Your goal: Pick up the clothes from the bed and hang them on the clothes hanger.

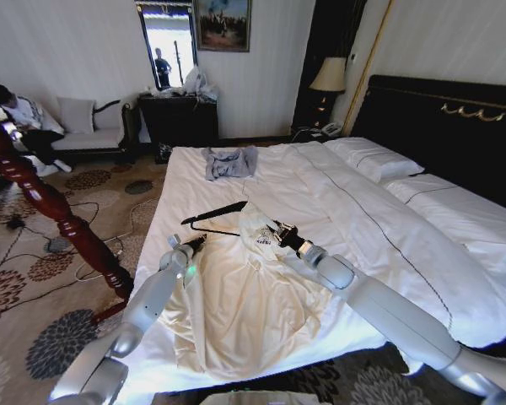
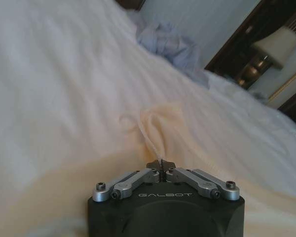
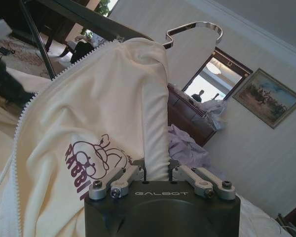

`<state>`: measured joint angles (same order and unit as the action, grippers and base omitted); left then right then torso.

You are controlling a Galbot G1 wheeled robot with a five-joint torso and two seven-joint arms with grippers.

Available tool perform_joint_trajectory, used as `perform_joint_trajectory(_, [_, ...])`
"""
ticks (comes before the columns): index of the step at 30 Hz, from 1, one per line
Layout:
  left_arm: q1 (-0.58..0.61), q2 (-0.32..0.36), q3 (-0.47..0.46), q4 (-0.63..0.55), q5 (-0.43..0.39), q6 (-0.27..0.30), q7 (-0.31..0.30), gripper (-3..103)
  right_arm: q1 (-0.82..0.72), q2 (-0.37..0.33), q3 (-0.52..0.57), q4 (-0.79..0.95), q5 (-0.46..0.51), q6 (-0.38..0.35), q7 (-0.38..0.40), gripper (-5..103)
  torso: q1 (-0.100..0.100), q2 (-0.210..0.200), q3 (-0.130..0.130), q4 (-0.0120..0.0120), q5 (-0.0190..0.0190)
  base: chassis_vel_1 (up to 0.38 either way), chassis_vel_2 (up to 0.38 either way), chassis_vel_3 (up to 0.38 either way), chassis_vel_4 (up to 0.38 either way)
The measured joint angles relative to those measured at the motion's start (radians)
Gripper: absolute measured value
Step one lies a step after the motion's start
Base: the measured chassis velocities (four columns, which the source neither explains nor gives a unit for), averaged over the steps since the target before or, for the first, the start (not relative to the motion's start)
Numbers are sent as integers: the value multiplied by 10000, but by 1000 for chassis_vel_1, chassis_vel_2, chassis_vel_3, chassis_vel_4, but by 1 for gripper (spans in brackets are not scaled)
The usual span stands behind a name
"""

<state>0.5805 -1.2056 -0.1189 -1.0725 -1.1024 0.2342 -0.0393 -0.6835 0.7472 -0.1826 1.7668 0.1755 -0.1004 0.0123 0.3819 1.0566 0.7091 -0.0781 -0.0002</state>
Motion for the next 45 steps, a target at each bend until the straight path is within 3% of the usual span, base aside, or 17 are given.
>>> perform_joint_trajectory(12, [1438, 2091, -449, -3474, -6, -585, 698, 1, 191, 70, -221, -782, -14, 151, -38, 19, -2, 0, 0, 3, 0, 0, 0, 0, 0])
perform_joint_trajectory(19, [1946, 2861, -839, -4580, -376, -658, 846, 1, 399, 245, -482, -1244, -39, 217, -74, 19, -2, 0, 0, 5, 1, 0, 0, 0, 0])
perform_joint_trajectory(25, [2264, 3221, -1070, -5057, -489, -682, 926, 1, 422, 245, -547, -1580, -143, 337, -159, 19, -2, 0, 0, 0, 0, 0, 0, 0, 0])
perform_joint_trajectory(34, [3497, 4066, -1706, -6936, -621, -701, 1301, 1, 637, 504, -893, -2231, -348, 476, -259, 19, -2, 0, -1, 3, 1, 0, 0, 0, 0])
perform_joint_trajectory(45, [4000, 4396, -1582, -8215, -420, -670, 1425, 1, 1123, 831, -1597, -2274, -256, 303, -250, 19, -2, 0, -1, 4, 1, 0, 0, 0, 0])
